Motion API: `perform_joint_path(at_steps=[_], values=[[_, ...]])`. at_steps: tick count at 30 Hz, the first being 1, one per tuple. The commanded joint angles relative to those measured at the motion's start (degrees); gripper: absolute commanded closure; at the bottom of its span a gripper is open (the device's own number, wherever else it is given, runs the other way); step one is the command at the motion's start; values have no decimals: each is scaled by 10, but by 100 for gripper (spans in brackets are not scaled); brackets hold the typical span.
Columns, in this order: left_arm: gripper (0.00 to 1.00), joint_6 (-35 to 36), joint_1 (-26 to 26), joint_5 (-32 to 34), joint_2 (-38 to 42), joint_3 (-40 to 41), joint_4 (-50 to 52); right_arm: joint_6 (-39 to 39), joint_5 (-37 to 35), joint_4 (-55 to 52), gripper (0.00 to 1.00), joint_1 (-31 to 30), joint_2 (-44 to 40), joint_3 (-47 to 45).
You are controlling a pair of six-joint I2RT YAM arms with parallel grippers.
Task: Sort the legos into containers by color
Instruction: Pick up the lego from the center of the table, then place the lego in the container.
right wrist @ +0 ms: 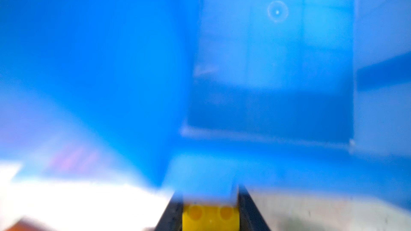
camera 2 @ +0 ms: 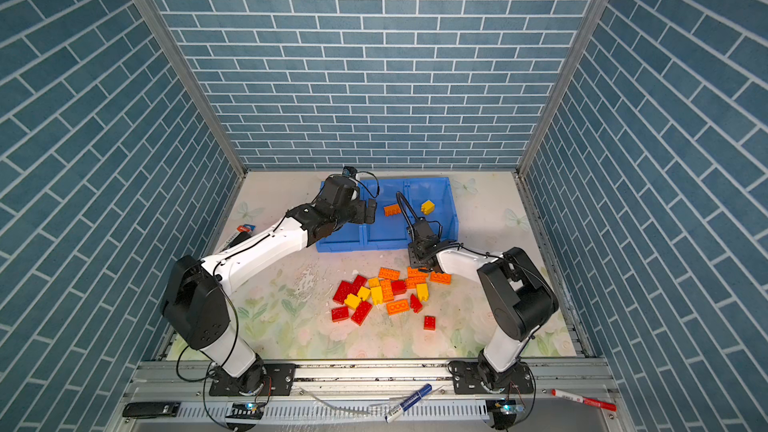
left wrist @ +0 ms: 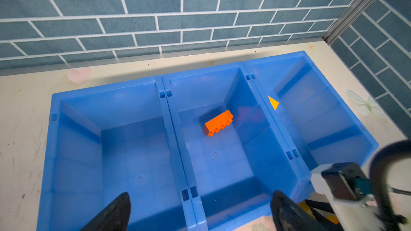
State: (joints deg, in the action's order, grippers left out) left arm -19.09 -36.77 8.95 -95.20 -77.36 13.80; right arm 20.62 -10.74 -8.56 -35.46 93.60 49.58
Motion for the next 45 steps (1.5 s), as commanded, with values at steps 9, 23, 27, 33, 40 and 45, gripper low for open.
perform_joint_path(at_steps=[9, 23, 27, 33, 40, 45], values=[[1, -2, 0, -1, 23, 26, -35, 1, -9, 25, 80, 11, -131, -23], [1, -47, 6, 87, 40, 77, 38, 20, 57, -29, 79, 117, 39, 144], [1, -67, 14, 69, 31, 93, 46, 22, 45, -49, 79, 118, 87, 199], [1, -76, 18, 59, 12, 99, 39, 50, 49, -63, 78, 122, 149, 274], [1, -75, 36, 57, -16, 86, 49, 70, 72, -88, 73, 125, 185, 323], [1, -66, 48, 41, -27, 74, 52, 80, 75, -97, 68, 125, 192, 335]])
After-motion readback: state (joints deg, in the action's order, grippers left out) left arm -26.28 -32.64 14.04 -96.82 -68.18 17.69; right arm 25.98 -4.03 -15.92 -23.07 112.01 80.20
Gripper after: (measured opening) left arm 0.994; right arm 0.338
